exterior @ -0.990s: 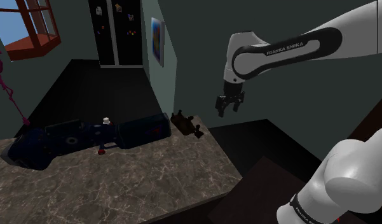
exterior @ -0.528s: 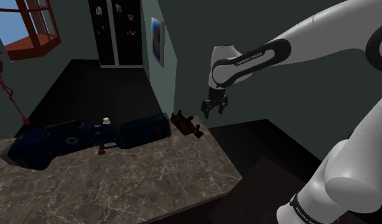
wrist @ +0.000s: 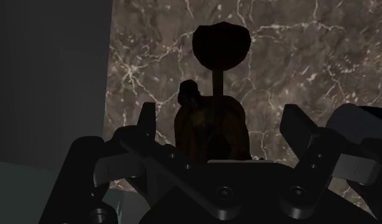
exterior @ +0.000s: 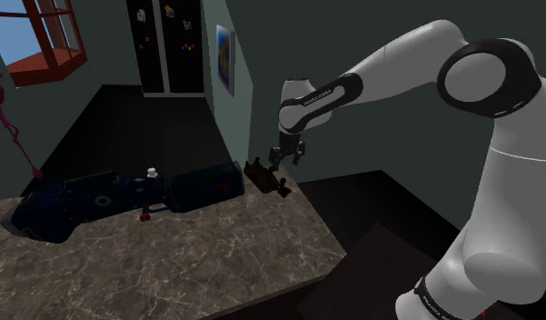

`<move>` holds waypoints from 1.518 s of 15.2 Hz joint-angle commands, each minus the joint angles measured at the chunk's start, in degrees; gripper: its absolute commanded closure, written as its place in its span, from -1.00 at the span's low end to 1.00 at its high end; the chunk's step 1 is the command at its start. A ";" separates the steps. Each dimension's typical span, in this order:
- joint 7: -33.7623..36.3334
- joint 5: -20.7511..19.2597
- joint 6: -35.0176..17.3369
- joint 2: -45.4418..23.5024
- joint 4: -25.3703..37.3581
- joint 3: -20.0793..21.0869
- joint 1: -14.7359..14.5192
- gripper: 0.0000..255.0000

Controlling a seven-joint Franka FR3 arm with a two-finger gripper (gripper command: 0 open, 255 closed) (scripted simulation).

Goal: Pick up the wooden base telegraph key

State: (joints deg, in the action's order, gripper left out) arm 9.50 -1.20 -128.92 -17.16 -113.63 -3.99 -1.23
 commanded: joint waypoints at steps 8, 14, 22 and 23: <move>-0.41 1.86 0.33 -18.90 20.71 0.67 1.03 -1.00; -0.41 1.98 -2.79 -21.77 20.46 0.77 1.11 -1.00; -0.47 2.02 -3.58 -22.53 20.43 0.79 1.17 1.00; -0.47 2.02 -3.58 -22.53 20.44 0.79 1.18 1.00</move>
State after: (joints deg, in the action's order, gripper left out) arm 9.04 0.83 -132.44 -39.66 -93.20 -3.19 -0.05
